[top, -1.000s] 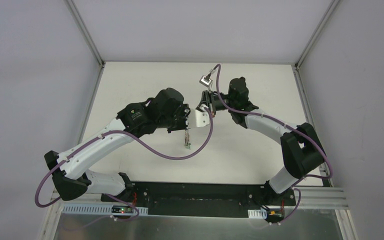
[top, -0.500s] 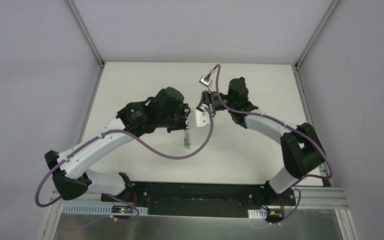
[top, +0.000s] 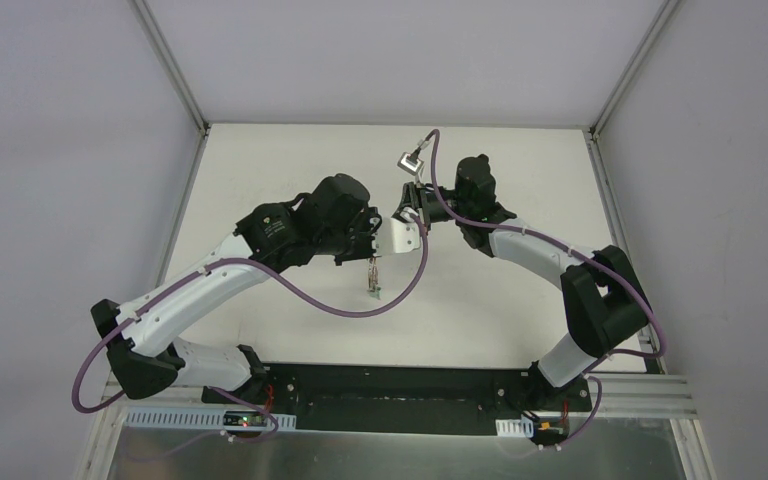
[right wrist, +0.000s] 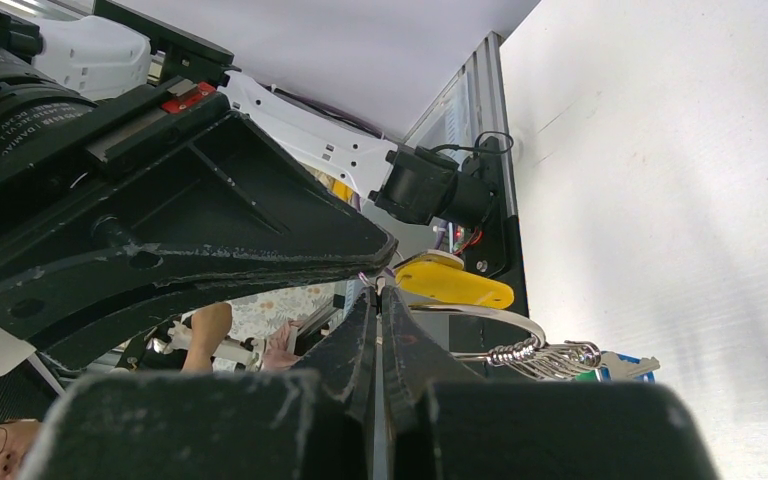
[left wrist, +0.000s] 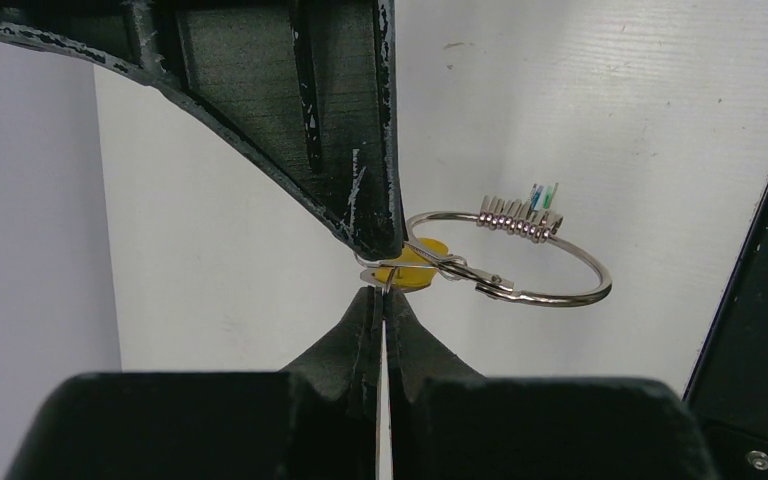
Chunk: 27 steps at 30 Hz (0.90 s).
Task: Put the keys on the keyring
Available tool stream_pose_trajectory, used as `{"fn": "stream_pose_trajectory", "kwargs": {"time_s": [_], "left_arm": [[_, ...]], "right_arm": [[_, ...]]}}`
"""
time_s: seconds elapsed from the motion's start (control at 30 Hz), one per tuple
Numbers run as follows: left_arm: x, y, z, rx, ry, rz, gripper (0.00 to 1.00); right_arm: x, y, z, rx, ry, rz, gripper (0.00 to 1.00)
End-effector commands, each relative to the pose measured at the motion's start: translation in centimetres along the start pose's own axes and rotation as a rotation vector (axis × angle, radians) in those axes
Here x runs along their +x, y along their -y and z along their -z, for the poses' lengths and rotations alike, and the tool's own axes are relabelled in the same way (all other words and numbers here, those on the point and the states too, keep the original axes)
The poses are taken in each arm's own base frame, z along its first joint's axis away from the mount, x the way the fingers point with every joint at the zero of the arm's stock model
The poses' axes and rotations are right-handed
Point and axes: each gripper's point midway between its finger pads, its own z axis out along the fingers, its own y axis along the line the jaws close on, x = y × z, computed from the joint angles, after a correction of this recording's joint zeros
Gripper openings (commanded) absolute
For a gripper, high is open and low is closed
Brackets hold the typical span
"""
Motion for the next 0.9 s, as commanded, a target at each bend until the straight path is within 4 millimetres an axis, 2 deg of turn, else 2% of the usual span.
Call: {"fn": "stream_pose_trajectory", "kwargs": {"time_s": [0.0,0.53,0.87], "left_arm": [[-2.5,-1.1,0.6,-0.033,0.077,0.006,0.0],[-2.5,-1.1,0.1,-0.037,0.07,0.016,0.0],[-2.6,-2.4,0.0,-0.105,0.058,0.054,0.0]], "right_arm": [[-0.5,-2.3,-0.8,-0.045,-0.017,0.084,0.0],[-0.3,-2.3,-1.2,-0.052,-0.03,0.077,0.0],[-0.2,-2.3,-1.3,-0.053,-0.035,0.075,0.0]]}}
